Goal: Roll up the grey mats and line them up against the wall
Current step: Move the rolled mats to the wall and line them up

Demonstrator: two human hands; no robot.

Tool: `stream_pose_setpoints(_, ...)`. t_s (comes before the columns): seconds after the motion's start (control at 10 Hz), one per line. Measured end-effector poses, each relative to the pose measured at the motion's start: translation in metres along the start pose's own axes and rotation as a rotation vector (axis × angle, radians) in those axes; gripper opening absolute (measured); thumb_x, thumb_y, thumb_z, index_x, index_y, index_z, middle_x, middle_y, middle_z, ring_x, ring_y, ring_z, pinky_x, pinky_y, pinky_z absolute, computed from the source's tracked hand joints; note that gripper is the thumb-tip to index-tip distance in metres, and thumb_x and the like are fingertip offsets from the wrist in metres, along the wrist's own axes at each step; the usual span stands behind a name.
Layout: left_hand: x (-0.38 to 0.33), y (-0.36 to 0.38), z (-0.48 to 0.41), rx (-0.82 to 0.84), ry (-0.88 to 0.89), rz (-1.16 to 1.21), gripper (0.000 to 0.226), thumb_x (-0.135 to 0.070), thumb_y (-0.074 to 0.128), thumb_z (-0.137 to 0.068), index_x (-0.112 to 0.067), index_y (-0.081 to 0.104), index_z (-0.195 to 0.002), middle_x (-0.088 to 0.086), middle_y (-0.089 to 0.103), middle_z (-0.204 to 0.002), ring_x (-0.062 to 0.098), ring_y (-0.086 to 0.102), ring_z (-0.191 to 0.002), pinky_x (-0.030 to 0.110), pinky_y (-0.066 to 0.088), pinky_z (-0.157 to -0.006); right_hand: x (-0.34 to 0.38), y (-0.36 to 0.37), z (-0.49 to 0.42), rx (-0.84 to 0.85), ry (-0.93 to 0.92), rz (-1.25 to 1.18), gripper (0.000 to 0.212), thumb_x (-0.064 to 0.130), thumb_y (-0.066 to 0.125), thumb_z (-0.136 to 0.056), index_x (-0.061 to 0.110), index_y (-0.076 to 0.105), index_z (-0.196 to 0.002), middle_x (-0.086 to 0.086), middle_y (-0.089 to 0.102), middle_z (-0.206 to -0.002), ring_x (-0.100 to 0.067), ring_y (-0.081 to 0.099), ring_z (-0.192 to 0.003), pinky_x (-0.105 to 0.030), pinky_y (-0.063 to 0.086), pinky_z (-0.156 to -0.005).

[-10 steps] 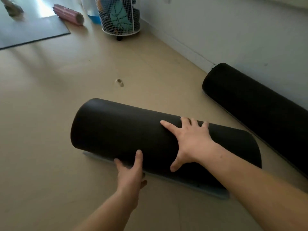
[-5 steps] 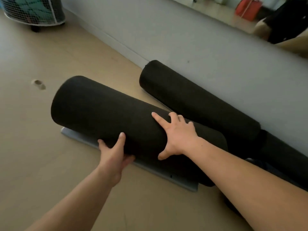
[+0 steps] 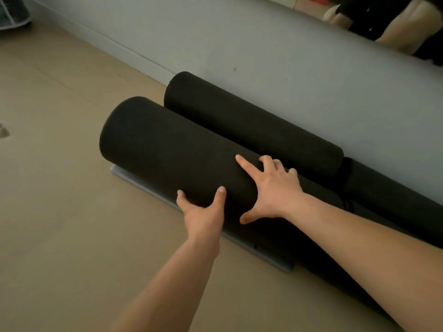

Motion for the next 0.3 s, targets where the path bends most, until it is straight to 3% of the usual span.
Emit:
stream_pose_setpoints(0.2,0.0074,0.0017,0.0013,0.078,-0.005,0.143,0.112,-0.041,0.087,-0.082,-0.056,0.007,-0.159,-0.014,0.054,-0.128,0.019,0.067,-0.110,0.047,0.063,-0.088,-0.0080,0.0049,0.0083,-0.041,-0.046,0.032,0.153,0.081,0.083,-0.051,0.050,-0.028,-0.152,-0.013,0.004,-0.168,-0.041,0.009,-0.155,-0.064,0.027,-0.117)
stream_pose_setpoints(0.3,-0.0001,-0.0036,-0.0051,0.191,-0.033,0.175,0.118,-0.042,0.090,-0.077,-0.058,0.008,-0.159,-0.010,0.057,-0.129,0.022,0.065,-0.114,0.053,0.059,-0.095,-0.0031,0.0083,0.0111,-0.080,-0.035,0.032,0.149,0.079,0.081,-0.057,0.046,-0.028,-0.153,-0.017,0.004,-0.167,-0.044,0.009,-0.155,-0.064,0.027,-0.116)
Point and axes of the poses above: each hand's wrist, its own z-axis away from the middle knuckle, its own y-axis out of the palm, x = y × z, the point moved 2 cm from there along -z, towards the middle knuckle
